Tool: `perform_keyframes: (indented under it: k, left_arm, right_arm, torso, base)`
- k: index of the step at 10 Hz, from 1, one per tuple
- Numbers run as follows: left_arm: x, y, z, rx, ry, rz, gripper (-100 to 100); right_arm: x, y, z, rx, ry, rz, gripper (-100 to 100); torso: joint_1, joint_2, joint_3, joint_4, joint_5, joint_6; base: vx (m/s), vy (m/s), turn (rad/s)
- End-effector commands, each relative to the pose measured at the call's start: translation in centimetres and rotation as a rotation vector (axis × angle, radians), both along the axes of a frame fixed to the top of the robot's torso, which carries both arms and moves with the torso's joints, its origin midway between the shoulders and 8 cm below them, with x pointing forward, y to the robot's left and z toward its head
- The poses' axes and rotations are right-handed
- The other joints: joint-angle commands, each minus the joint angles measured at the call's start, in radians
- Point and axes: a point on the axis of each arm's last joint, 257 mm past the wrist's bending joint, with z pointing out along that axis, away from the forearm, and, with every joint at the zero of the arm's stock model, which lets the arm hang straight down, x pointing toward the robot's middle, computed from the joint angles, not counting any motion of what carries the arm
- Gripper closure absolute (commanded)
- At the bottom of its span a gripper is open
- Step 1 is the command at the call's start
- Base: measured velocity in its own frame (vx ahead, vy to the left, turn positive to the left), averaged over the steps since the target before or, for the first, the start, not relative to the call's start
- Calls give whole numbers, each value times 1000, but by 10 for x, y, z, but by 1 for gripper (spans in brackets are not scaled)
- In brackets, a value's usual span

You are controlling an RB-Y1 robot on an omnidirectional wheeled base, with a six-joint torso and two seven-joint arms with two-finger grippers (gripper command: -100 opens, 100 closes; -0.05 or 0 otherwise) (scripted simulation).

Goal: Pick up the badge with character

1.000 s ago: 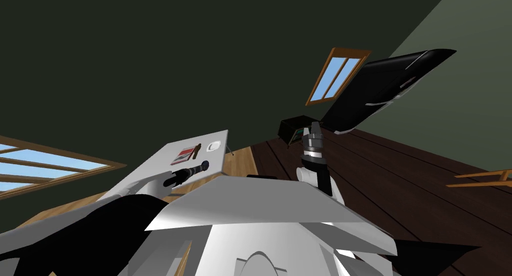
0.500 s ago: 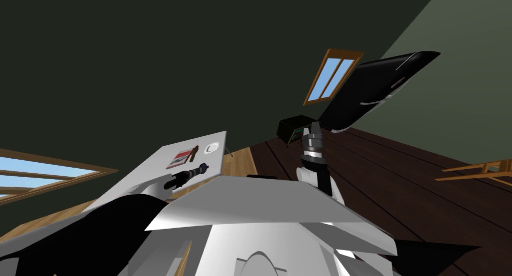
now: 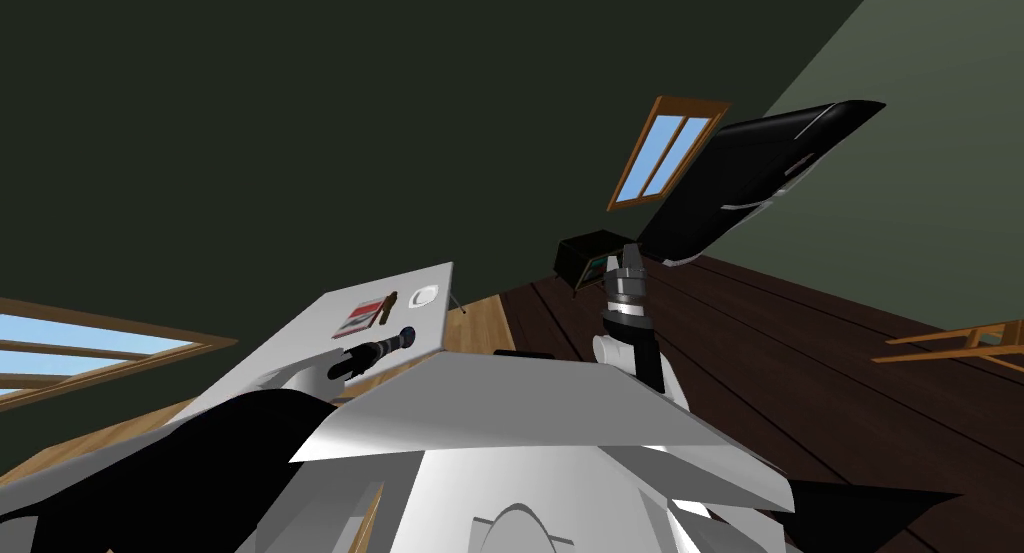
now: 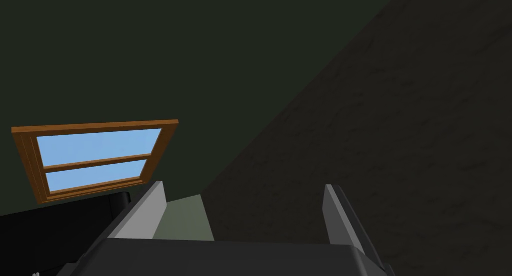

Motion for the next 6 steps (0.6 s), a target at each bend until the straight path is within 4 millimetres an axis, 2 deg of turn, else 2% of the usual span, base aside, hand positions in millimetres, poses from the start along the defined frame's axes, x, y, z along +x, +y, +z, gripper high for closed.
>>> perform_keyframes:
  k: [1, 2, 4, 5, 6]
  left_arm:
    - [0, 0, 0, 0, 0, 0, 0]
    - [6, -3, 7, -3, -2, -11, 100]
    - [12, -6, 15, -3, -1, -23, 100]
    - [10, -6, 12, -4, -2, -21, 100]
    - [10, -7, 12, -4, -2, -21, 0]
  right_arm:
    - [0, 0, 0, 0, 0, 0, 0]
    - [0, 0, 0, 0, 0, 0, 0]
    - [0, 0, 0, 0, 0, 0, 0]
    - [0, 0, 0, 0, 0, 0, 0]
    - [0, 0, 0, 0, 0, 0, 0]
  torso:
    - [0, 0, 0, 0, 0, 0]
    - [0, 0, 0, 0, 0, 0]
    - [-1, 2, 1, 0, -1, -1]
    - [-2, 2, 1, 0, -1, -1]
    - [-2, 1, 1, 0, -1, -1]
  base:
    - [0, 0, 0]
    - [-16, -10, 99]
    - [-33, -15, 86]
    - [-14, -10, 10]
    - [0, 0, 0]
